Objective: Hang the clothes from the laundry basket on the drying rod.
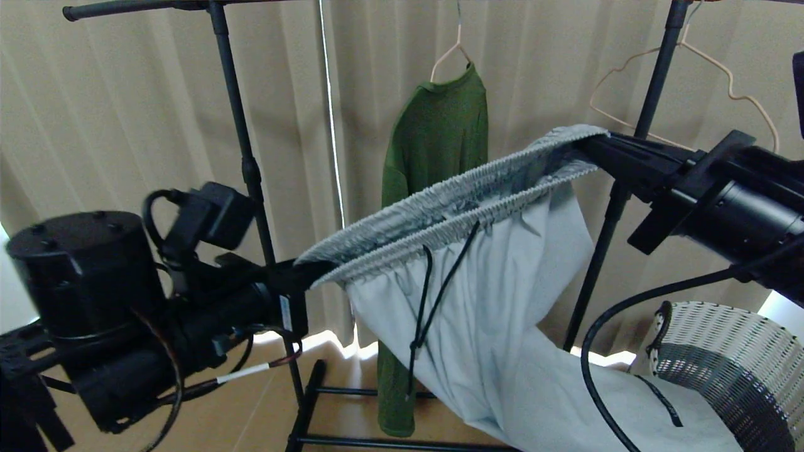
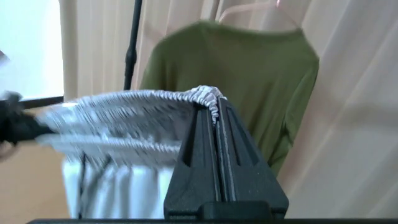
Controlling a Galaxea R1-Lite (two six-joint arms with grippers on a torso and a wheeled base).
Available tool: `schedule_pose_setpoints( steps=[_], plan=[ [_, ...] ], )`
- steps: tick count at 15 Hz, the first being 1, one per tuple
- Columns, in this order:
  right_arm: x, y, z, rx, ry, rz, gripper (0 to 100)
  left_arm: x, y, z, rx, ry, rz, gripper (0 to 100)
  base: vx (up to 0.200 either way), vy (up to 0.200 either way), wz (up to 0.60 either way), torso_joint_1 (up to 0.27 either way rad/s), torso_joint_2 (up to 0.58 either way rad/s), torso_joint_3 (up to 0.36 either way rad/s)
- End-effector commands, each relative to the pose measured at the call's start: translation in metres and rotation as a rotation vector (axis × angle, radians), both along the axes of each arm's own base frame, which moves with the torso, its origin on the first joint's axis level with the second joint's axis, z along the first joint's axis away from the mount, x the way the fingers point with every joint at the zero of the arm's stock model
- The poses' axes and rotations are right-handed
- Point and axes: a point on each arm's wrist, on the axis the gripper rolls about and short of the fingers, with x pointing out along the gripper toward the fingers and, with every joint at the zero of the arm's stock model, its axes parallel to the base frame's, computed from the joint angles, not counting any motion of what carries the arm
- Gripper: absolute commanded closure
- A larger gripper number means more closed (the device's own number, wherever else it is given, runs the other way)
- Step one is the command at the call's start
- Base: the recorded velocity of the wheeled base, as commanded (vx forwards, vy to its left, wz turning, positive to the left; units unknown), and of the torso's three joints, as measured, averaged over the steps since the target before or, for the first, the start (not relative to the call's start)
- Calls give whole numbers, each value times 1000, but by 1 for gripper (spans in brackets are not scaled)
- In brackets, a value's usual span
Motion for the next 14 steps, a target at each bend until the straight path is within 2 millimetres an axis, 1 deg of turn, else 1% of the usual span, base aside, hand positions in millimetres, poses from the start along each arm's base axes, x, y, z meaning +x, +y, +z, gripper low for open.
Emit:
schedule_pose_setpoints(
  steps=[1,2,3,4,5,6,7,8,10,11,12,14],
  plan=[
    [11,7,-1,0,0,-3,100,-14,23,44,-79,-135,60,100,0,0,0,0,0,0],
    [14,9,3,9,-13,-4,100,-15,25,53,-95,-163,63,100,0,0,0,0,0,0],
    [18,7,13,26,-40,-18,100,-15,25,71,-126,-218,67,100,0,0,0,0,0,0],
    [19,5,18,36,-53,-27,100,-14,25,81,-143,-247,67,100,0,0,0,0,0,0],
    [22,0,26,50,-79,-53,100,-12,24,101,-175,-305,65,100,0,0,0,0,0,0],
    [24,-4,30,56,-92,-67,100,-10,22,111,-187,-326,62,100,0,0,0,0,0,0],
    [24,-7,30,56,-94,-76,100,-4,19,112,-161,-325,62,100,0,0,0,0,0,0],
    [24,-11,26,50,-83,-94,100,3,15,106,-102,-319,66,100,0,0,0,0,0,0],
    [25,-16,9,22,-32,-112,100,13,9,94,-1,-322,100,100,0,0,0,0,0,0],
    [23,-16,7,25,-36,-112,100,15,5,94,2,-329,101,100,0,0,0,0,0,0],
    [22,-17,7,37,-58,-111,100,11,-2,99,-17,-351,71,100,0,0,0,0,0,0],
    [24,-20,9,50,-86,-128,100,4,-9,104,-32,-372,32,100,0,0,0,0,0,0]
  ],
)
